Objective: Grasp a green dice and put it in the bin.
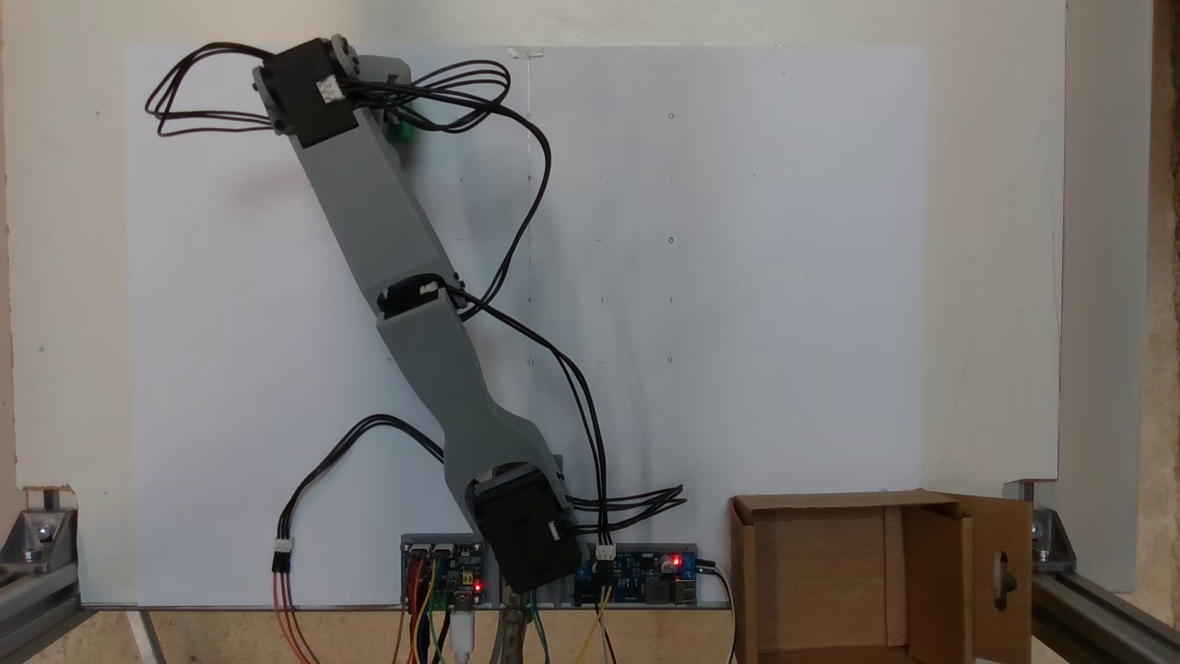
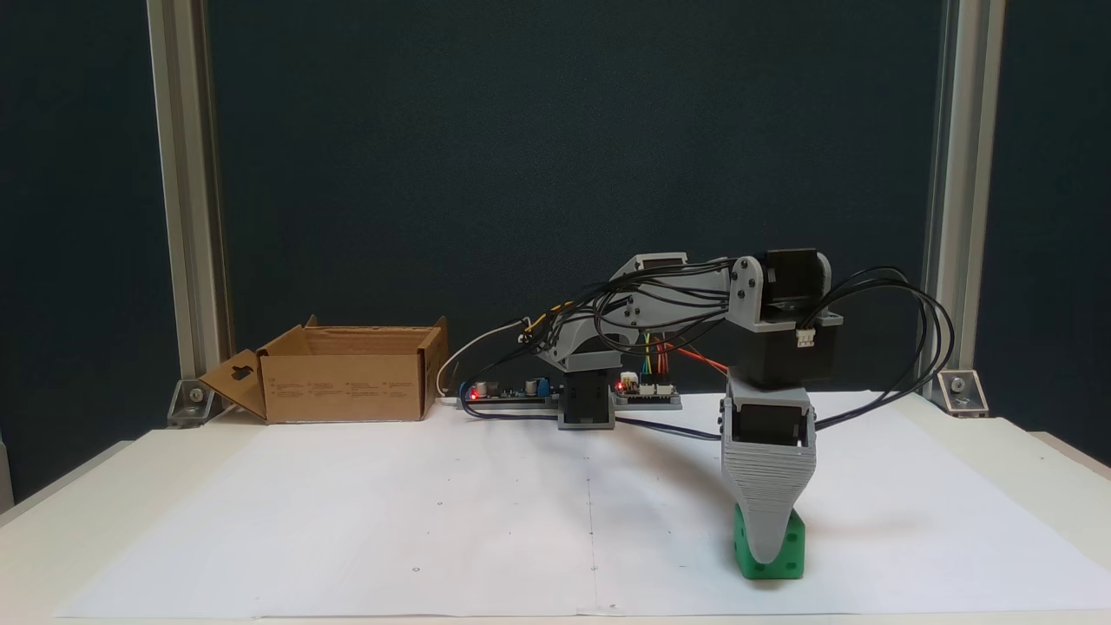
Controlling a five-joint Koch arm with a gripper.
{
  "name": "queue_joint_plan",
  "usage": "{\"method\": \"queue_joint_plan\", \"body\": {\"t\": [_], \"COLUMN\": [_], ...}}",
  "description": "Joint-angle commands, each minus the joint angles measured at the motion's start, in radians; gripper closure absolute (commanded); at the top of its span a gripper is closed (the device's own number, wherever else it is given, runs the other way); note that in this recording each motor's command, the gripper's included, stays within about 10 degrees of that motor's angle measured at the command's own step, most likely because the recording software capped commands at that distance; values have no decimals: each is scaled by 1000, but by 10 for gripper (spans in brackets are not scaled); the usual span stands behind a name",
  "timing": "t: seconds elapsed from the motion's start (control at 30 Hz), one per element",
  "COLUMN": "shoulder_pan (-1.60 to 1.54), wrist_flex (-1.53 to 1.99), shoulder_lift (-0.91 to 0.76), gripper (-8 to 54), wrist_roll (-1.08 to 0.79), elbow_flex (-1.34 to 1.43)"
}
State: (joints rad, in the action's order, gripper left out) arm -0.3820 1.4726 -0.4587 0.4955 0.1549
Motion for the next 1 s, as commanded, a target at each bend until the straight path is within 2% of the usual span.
{"method": "queue_joint_plan", "body": {"t": [0.0, 0.97], "shoulder_pan": [-11, -8], "wrist_flex": [49, -31], "shoulder_lift": [-14, 8], "gripper": [24, 33], "wrist_roll": [71, 71], "elbow_flex": [-23, -17]}}
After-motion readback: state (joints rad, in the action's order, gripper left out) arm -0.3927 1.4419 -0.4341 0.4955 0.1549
